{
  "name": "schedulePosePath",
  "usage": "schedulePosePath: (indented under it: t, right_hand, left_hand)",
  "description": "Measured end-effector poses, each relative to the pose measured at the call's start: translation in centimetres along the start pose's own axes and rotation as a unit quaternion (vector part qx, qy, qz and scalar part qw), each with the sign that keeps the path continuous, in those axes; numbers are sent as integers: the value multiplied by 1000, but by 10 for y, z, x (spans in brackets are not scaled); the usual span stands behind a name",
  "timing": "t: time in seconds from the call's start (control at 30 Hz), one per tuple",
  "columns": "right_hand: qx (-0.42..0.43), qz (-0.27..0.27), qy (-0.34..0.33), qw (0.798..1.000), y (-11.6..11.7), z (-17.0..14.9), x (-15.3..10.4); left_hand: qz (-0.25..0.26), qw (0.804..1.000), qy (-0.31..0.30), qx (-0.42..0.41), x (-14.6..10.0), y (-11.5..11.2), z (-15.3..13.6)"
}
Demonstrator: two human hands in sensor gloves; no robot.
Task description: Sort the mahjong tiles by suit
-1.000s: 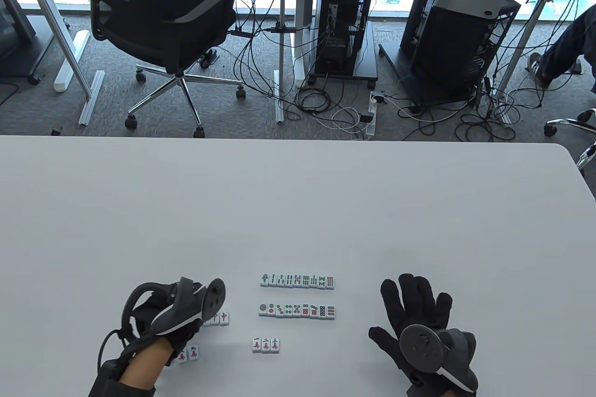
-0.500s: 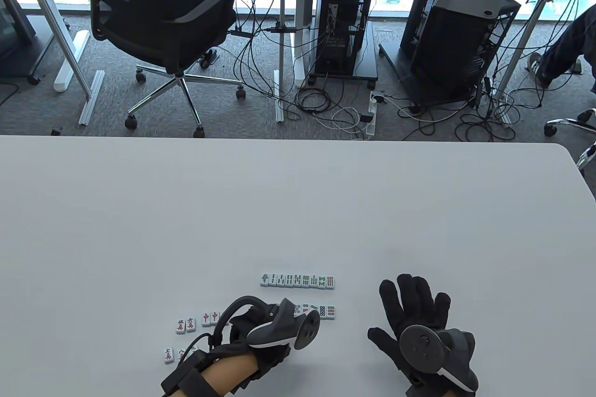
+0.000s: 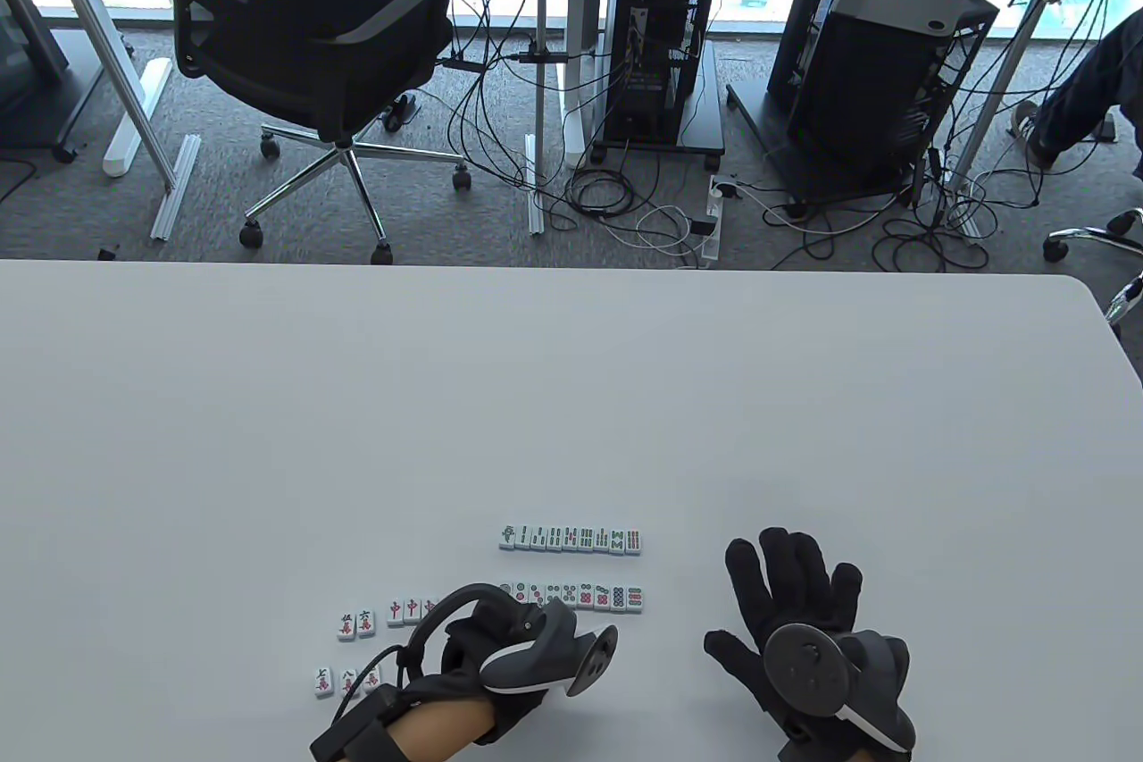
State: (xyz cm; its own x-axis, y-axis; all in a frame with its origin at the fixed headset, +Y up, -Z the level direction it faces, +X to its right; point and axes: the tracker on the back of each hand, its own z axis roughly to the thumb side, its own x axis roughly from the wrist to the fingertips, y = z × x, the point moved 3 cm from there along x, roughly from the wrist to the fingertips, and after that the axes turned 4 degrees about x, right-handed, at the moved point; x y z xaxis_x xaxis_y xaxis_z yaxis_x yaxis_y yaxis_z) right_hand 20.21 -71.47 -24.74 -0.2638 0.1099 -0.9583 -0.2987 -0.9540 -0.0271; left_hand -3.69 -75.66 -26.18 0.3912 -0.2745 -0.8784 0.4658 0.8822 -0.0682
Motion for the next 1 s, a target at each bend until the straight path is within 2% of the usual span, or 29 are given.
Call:
schedulePosePath:
  t: [0.1,0.23,0.37,0.43,0.5,0.63,0.73,0.87,1.0]
  right_hand:
    - [2,1,1,1000,0,0,0]
    - [6,-8,9,1000,-4,-3,0]
    - [3,-9,12,1000,-4,-4,0]
    - [1,-8,13,1000,-3,-5,0]
    - [-2,-5,14,1000,-3,-5,0]
    - [-3,-4,16,1000,-3,-5,0]
    - [-4,-3,17,1000,-3,-5,0]
    - [-5,-2,19,1000,-3,-6,0]
    - [-6,1,21,1000,-2,-6,0]
  left_hand:
    - [15,999,36,-1,-11,4,-23]
    - [17,993,121,2,-27,1,-81]
    - [-25,982,184,-43,-42,-23,-130]
    - [-32,977,207,-42,-49,-35,-144]
    - [-64,971,226,-51,-56,-53,-157]
    - [-106,964,230,-78,-61,-80,-164]
    - [-100,964,232,-89,-63,-92,-161]
    - [-96,964,228,-95,-60,-103,-155]
    - [-89,968,221,-76,-58,-102,-151]
